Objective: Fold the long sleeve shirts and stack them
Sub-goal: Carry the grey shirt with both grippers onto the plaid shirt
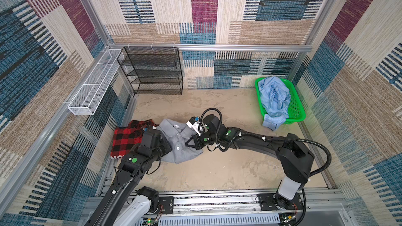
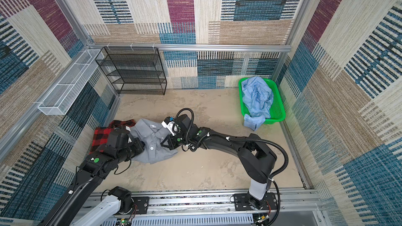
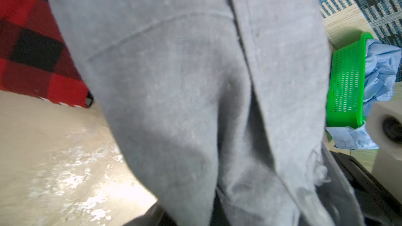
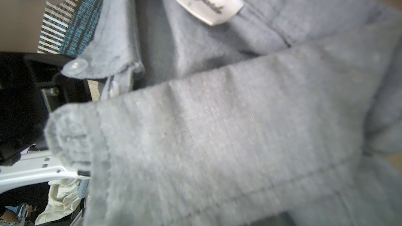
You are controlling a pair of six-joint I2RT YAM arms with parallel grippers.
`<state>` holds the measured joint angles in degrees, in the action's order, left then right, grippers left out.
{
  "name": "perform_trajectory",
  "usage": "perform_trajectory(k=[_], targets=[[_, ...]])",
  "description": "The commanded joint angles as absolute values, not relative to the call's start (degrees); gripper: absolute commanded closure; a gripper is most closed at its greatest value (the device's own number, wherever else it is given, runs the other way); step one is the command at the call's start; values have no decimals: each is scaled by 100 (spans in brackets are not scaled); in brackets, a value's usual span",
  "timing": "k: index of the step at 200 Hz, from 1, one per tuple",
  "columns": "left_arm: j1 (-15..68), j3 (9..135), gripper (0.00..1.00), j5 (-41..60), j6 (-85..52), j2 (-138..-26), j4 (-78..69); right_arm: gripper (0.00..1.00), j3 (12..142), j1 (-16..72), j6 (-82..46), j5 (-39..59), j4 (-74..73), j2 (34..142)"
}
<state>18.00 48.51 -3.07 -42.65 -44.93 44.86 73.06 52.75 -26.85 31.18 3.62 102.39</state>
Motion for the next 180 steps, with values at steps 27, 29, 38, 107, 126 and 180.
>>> perform_trajectory(k=[27, 29, 38, 107, 126, 180], targets=[[648, 5685, 100, -1096, -2495, -5119, 4865, 100, 8736, 5519, -3229, 2887, 45, 11188], [573, 5704, 100, -1122, -2463, -5160, 4870, 100, 8804, 5535, -3237, 2855, 57, 11241], [250, 5768, 100, -1171, -2368, -5322, 4855, 100, 9122, 5593, -3269, 2737, 88, 11478], [-1537, 5315, 100, -1331, -1935, -5824, 3548, 100, 12568, 6030, -3390, 2772, 822, 13953], [-1547, 5507, 100, -1319, -1740, -6268, 3418, 100, 13482, 6098, -3463, 2876, 865, 14617], [-1546, 6012, 100, -1805, -1201, -7272, 2789, 100, 14840, 6123, -3915, 2897, 383, 15788]])
